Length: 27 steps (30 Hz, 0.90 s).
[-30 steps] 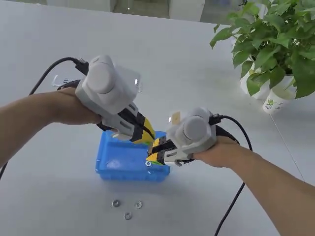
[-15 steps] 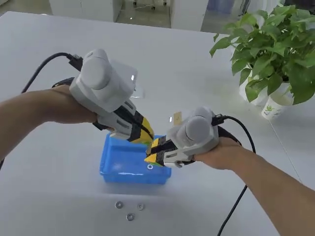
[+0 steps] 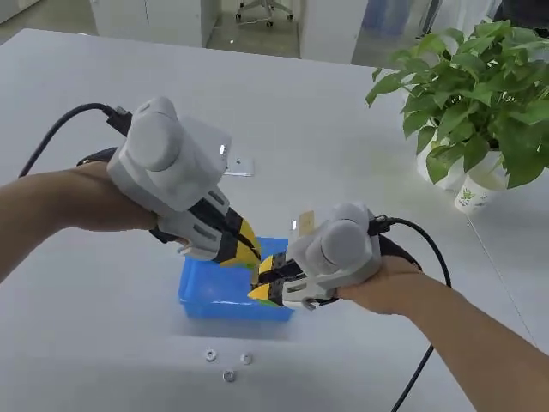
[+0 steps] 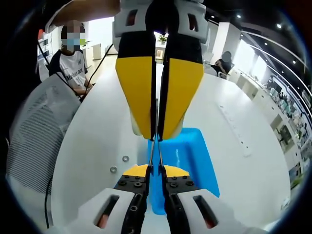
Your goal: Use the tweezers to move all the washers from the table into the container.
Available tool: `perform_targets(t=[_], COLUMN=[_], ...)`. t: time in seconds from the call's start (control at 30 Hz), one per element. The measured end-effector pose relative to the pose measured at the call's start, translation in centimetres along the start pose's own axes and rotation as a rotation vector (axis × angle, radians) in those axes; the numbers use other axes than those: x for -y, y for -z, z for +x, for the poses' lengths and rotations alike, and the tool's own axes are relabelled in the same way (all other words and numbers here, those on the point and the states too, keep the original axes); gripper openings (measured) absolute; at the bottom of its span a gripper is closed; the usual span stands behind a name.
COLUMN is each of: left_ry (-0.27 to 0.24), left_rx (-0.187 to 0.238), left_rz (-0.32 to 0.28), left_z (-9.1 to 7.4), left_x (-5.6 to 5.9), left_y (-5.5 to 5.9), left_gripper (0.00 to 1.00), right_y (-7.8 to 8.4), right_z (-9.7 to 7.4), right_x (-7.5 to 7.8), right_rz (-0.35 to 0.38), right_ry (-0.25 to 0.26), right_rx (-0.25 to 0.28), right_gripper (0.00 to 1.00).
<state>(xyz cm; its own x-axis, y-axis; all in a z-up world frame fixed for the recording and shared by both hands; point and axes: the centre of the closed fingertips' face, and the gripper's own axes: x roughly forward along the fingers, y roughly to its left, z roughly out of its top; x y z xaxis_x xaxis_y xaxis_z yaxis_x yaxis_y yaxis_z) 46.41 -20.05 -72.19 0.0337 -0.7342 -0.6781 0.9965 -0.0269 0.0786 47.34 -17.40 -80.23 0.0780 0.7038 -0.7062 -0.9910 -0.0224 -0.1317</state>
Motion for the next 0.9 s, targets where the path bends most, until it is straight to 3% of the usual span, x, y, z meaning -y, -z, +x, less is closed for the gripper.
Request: perform_targets(t=[0.47, 0.9], left_ry=[0.003, 0.012], left_rx=[-0.011, -0.023], left_rz=[0.003, -0.009], left_z=[0.7, 1.1], left_x=[2.6, 4.6], left_y=[1.2, 3.0], left_gripper=[0.05, 0.05], right_y=[0.4, 0.8], right_z=[1.3, 2.9], right_x=[-2.7, -4.8], right_rz=[0.012, 0.017], right_ry=[-0.02, -0.044], right_rx=[0.006, 0.023], right_gripper=[0.12, 0.12])
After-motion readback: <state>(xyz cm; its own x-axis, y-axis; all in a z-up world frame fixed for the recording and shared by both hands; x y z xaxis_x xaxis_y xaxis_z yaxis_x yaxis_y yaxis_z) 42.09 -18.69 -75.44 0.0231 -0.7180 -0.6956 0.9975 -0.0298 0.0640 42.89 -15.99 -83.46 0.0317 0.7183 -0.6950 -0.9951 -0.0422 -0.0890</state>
